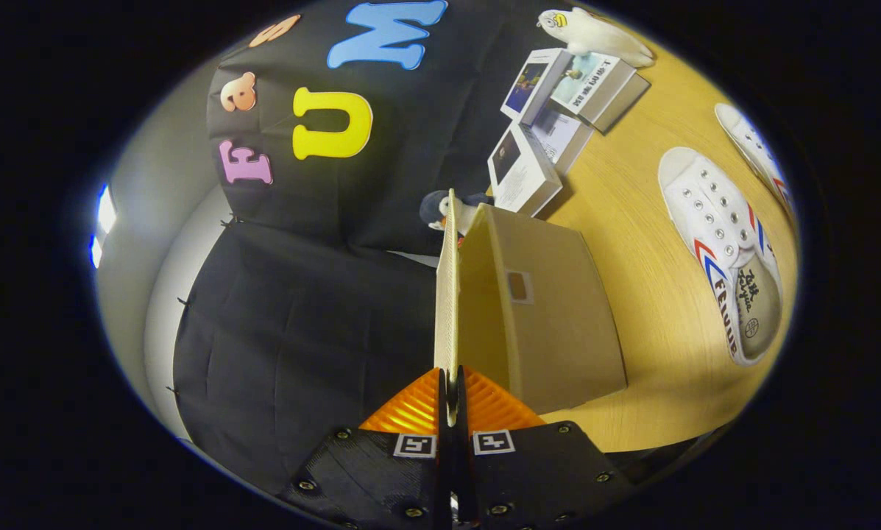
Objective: Open the storage box then place both shoes into the box .Put the left shoe in first, then the right shoe, with the right side of both shoes facing outward in a uniform manner.
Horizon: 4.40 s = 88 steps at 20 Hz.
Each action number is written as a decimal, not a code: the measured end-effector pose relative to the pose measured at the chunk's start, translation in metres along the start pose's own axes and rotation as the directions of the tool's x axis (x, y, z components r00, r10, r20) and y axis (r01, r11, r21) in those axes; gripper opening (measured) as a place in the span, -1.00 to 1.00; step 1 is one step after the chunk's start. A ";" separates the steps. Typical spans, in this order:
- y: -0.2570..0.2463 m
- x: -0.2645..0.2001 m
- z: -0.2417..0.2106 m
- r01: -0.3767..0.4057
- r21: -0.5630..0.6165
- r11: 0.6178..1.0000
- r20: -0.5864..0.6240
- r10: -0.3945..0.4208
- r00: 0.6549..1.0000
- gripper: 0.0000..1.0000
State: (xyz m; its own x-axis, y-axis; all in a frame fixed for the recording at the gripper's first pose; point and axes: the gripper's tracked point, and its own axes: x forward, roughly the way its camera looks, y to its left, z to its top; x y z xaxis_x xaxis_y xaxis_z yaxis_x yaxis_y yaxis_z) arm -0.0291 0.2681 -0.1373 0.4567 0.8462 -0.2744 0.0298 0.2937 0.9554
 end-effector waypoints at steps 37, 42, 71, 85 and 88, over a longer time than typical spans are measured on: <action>0.178 0.142 -0.094 -0.115 -0.533 0.838 -0.180 0.021 0.983 -0.18; 0.173 0.136 -0.085 -0.081 -0.671 0.737 -0.141 -0.019 0.990 0.92; -0.029 -0.057 0.135 0.521 -0.608 0.599 0.353 -0.384 0.853 0.93; -0.163 -0.075 0.141 0.637 -0.524 0.566 0.257 -0.608 0.751 0.93; -0.180 -0.076 0.132 0.642 -0.516 0.568 0.215 -0.640 0.738 0.93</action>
State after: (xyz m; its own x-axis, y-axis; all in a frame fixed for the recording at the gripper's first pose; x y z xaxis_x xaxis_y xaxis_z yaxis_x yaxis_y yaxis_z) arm 0.0484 0.0917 -0.2736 0.5089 0.3414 -0.7902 -0.1486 0.9391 0.3100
